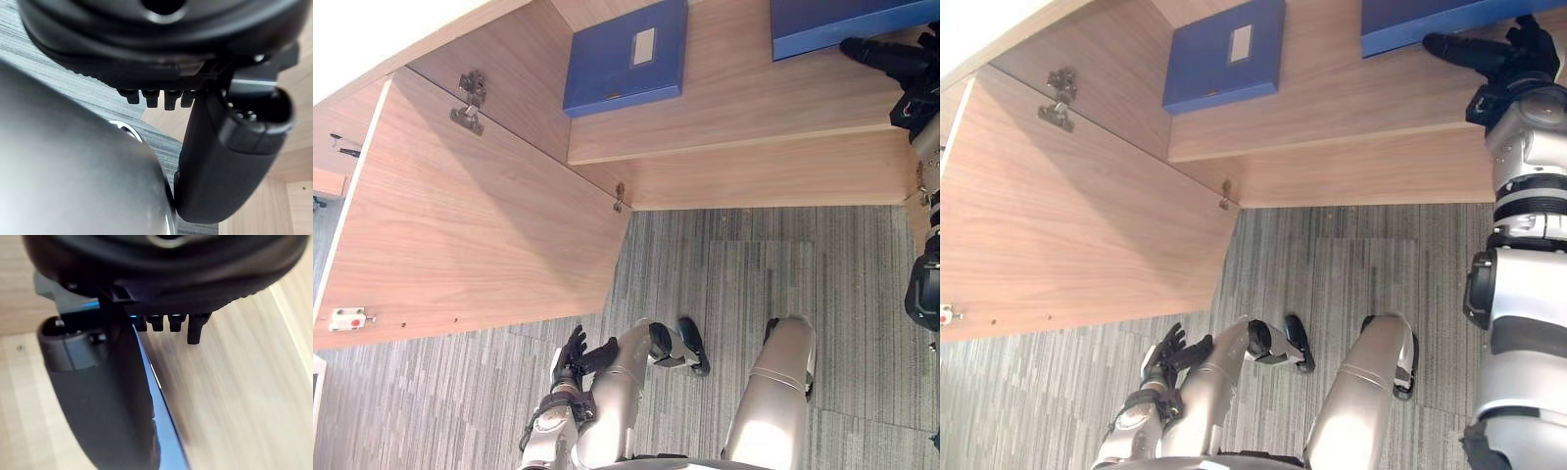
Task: Walk over to the cabinet, pick up the folder, carry it to the office cabinet, place the folder inside the office cabinet, then close the office cabinet door
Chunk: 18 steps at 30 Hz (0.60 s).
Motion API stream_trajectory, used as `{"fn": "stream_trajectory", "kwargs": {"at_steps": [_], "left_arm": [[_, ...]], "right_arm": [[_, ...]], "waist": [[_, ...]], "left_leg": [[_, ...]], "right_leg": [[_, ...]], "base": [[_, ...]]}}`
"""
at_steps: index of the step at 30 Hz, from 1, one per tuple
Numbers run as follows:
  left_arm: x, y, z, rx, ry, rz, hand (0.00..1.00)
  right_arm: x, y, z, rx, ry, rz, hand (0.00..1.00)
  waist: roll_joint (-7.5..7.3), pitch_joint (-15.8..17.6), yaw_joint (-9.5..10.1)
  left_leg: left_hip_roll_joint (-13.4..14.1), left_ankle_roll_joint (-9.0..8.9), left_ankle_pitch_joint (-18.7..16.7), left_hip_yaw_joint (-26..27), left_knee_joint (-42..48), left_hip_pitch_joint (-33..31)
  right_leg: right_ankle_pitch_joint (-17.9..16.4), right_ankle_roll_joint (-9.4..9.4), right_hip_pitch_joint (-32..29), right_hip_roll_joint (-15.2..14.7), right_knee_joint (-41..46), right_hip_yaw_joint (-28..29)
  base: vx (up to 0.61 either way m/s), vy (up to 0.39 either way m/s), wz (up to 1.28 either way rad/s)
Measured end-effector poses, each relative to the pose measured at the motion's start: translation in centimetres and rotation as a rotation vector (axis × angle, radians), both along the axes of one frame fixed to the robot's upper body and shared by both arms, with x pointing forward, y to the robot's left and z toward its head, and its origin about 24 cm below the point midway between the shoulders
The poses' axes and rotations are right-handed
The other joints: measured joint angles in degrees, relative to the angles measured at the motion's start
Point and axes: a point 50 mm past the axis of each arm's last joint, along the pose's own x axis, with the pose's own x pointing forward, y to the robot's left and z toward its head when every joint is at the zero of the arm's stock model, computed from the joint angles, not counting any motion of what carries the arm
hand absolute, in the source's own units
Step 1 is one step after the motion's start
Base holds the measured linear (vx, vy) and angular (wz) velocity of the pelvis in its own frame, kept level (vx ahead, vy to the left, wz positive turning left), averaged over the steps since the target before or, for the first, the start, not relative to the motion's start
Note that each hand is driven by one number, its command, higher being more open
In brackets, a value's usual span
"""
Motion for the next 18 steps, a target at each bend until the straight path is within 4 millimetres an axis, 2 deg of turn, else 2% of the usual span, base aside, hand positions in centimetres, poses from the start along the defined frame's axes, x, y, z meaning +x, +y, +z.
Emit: {"fn": "stream_trajectory", "kwargs": {"at_steps": [4,7,14,18], "left_arm": [[-0.4,0.0,0.7,0.027,-0.027,-0.098,1.0],[-0.6,0.4,1.0,0.035,-0.022,-0.126,1.0],[-1.3,0.4,2.0,0.022,-0.037,-0.172,1.0],[-1.7,0.0,2.6,0.0,-0.06,-0.207,1.0]], "right_arm": [[-0.8,-1.7,-1.4,-0.222,0.186,0.001,1.0],[-1.4,-2.7,-2.5,-0.313,0.298,0.017,1.0],[-2.7,-4.3,-3.6,-0.57,0.468,-0.015,1.0],[-3.1,-4.1,-5.5,-0.768,0.565,-0.009,1.0]], "waist": [[-1.67,-0.4,0.42],[-2.54,-0.8,0.48],[-2.62,-1.4,0.78],[-2.53,-2.9,1.18]], "left_leg": [[-0.1,-0.01,0.0,0.1,-1.7,2.2],[-0.1,-0.02,0.0,0.1,-2.7,3.6],[-0.1,-0.14,0.1,0.4,-5.1,5.5],[-0.2,-1.93,1.3,1.6,-6.9,6.3]], "right_leg": [[0.2,-0.23,2.8,-0.4,-2.3,-1.4],[0.3,-0.28,4.8,-0.8,-3.7,-2.6],[1.3,0.02,7.4,-0.9,-7.1,-4.1],[2.1,0.12,8.2,-1.2,-9.3,-4.5]], "base": [[0.09,-0.006,0.0],[0.08,-0.008,0.03],[0.06,0.017,-0.01],[0.06,0.019,0.0]]}}
